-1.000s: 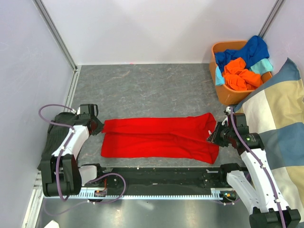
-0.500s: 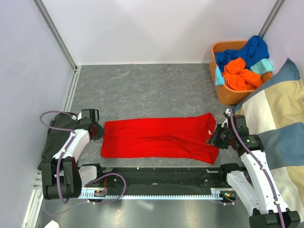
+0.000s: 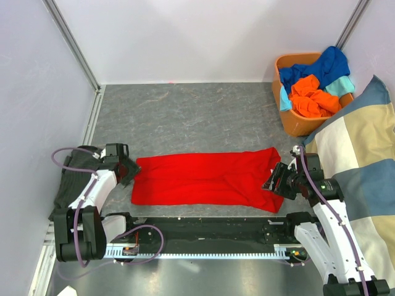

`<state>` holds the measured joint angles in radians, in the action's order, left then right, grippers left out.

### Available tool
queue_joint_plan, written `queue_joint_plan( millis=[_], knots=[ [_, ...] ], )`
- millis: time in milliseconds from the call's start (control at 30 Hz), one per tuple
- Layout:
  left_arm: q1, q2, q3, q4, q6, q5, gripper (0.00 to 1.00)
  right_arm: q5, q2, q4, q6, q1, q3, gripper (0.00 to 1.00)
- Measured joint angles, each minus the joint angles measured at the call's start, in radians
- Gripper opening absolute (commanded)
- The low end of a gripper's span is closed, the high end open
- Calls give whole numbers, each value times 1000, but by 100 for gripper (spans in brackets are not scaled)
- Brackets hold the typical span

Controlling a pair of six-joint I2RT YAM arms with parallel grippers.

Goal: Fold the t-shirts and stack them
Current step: Fold the other side of the tshirt into a rectangle

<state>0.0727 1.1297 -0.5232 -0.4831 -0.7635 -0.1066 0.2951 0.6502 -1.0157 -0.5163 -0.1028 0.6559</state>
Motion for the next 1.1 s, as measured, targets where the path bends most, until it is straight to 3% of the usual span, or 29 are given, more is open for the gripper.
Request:
queue_joint_plan(
  millis=[33, 67, 300, 467, 767, 1100],
  knots=[
    [1, -7, 0, -5, -8, 3, 90, -3, -2, -3, 0, 0, 0, 67],
    [3, -20, 0, -12, -15, 5, 100, -5, -4, -5, 0, 0, 1, 67],
    [6, -249, -14, -116, -70, -12, 100, -35, -3, -12, 0, 0, 32, 68],
    [11, -365, -124, -183, -76, -65, 100, -42, 29, 33, -1, 0, 35, 69],
    [11, -345, -195, -157, -52, -97, 100, -58, 215, 278, -7, 0, 35, 70],
    [11, -334, -141, -111, -35, -96, 100, -60, 439, 495, -2, -9, 32, 59]
  ],
)
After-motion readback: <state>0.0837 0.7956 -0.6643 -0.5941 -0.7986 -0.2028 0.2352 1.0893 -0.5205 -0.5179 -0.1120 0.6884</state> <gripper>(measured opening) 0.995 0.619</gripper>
